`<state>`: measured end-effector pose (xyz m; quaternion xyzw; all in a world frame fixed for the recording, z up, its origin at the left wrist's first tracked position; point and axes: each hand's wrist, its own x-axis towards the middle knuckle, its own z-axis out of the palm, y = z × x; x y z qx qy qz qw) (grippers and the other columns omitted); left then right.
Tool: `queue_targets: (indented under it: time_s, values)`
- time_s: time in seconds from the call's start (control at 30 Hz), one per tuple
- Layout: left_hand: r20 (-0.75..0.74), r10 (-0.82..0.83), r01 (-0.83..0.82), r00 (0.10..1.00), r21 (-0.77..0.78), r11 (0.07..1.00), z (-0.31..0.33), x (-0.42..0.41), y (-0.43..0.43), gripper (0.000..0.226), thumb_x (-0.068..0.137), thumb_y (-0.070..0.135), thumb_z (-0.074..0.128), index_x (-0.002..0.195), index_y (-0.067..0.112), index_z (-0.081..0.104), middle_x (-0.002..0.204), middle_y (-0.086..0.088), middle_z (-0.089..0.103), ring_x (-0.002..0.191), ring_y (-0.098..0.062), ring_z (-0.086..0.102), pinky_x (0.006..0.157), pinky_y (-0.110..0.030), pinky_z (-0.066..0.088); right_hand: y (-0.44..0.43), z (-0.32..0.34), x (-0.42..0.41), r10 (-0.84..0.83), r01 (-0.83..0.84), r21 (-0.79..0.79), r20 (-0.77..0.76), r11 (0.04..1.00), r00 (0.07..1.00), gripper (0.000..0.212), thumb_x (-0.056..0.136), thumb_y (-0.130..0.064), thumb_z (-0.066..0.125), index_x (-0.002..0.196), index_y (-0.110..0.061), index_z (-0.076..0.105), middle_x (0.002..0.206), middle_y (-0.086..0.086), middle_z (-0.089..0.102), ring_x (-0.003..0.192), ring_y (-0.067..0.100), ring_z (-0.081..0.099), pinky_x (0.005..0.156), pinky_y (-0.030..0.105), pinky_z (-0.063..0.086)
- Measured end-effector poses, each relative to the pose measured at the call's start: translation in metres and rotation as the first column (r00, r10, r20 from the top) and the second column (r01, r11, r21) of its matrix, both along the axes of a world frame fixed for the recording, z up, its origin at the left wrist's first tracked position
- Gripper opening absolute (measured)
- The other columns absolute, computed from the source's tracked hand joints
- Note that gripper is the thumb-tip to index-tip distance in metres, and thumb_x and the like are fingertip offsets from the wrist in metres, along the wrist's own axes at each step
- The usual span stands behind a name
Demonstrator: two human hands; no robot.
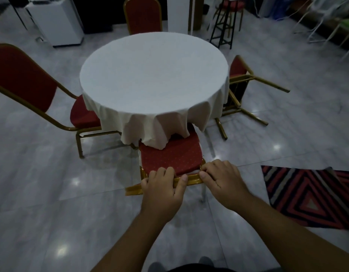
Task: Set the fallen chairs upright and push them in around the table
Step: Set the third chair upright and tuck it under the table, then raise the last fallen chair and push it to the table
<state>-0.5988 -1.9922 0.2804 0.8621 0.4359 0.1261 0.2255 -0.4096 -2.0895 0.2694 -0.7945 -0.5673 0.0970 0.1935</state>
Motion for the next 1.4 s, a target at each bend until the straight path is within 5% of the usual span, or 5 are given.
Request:
queue_targets:
  time_s: [0.23, 0.43, 0.63, 1.0, 1.4]
  values:
    - [0.004, -0.057, 0.057, 0.998, -0.22, 0.974, 0.026, 0.018, 0.016, 0.033, 0.09, 0.063, 0.037, 0.082, 0.037, 0.056, 0.084, 0.017, 0.056, 0.085, -0.005, 0.052, 0.089, -0.047, 0.045, -0.006, 0.021, 0.031, -0.105, 0.135, 0.024, -0.501, 0.991, 0.859, 0.023, 0.097, -0.048, 0.05, 0.114, -0.037, 0.061, 0.109, -0.016, 0.061, 0.104, -0.001, 0.056, 0.09, 0.033, 0.051]
    - [0.016, -0.314, 0.312, 0.949, -0.171, 0.935, 0.046, 0.13, 0.012, 0.04, 0.099, 0.049, 0.041, 0.122, 0.025, 0.063, 0.12, 0.006, 0.063, 0.11, -0.015, 0.054, 0.094, -0.039, 0.039, -0.05, 0.014, 0.107, -0.457, 0.438, -0.151, -0.138, 0.886, 0.879, 0.044, 0.093, -0.054, 0.05, 0.131, -0.03, 0.054, 0.135, -0.006, 0.056, 0.124, 0.016, 0.046, 0.105, 0.04, 0.038]
    - [-0.08, -0.474, 0.463, 0.877, -0.122, 0.878, 0.027, 0.284, -0.027, 0.052, 0.102, 0.046, 0.041, 0.143, 0.014, 0.05, 0.144, -0.007, 0.053, 0.132, -0.024, 0.046, 0.108, -0.038, 0.033, -0.105, 0.009, 0.228, -0.352, 0.427, -0.445, 0.245, 0.787, 0.903, 0.068, 0.092, -0.067, 0.032, 0.149, -0.03, 0.032, 0.159, -0.002, 0.027, 0.143, 0.019, 0.025, 0.117, 0.044, 0.016]
    - [-0.21, -0.537, 0.514, 0.817, -0.154, 0.844, -0.012, 0.516, -0.057, 0.063, 0.1, 0.052, 0.038, 0.15, 0.014, 0.038, 0.156, -0.007, 0.039, 0.146, -0.028, 0.026, 0.119, -0.044, 0.018, -0.141, 0.002, 0.445, -0.54, 0.574, -0.44, 0.213, 0.691, 0.814, 0.071, 0.092, -0.067, 0.033, 0.15, -0.026, 0.031, 0.161, 0.001, 0.024, 0.145, 0.022, 0.022, 0.117, 0.047, 0.013]
    - [-0.288, -0.578, 0.54, 0.763, -0.207, 0.816, -0.044, 0.801, 0.012, 0.059, 0.101, 0.049, 0.037, 0.146, 0.011, 0.043, 0.151, -0.008, 0.045, 0.139, -0.026, 0.036, 0.116, -0.042, 0.023, -0.086, -0.008, 0.703, -0.608, 0.602, -0.468, 0.158, 0.647, 0.778, 0.07, 0.093, -0.066, 0.032, 0.152, -0.028, 0.027, 0.162, 0.001, 0.02, 0.147, 0.019, 0.018, 0.12, 0.045, 0.009]
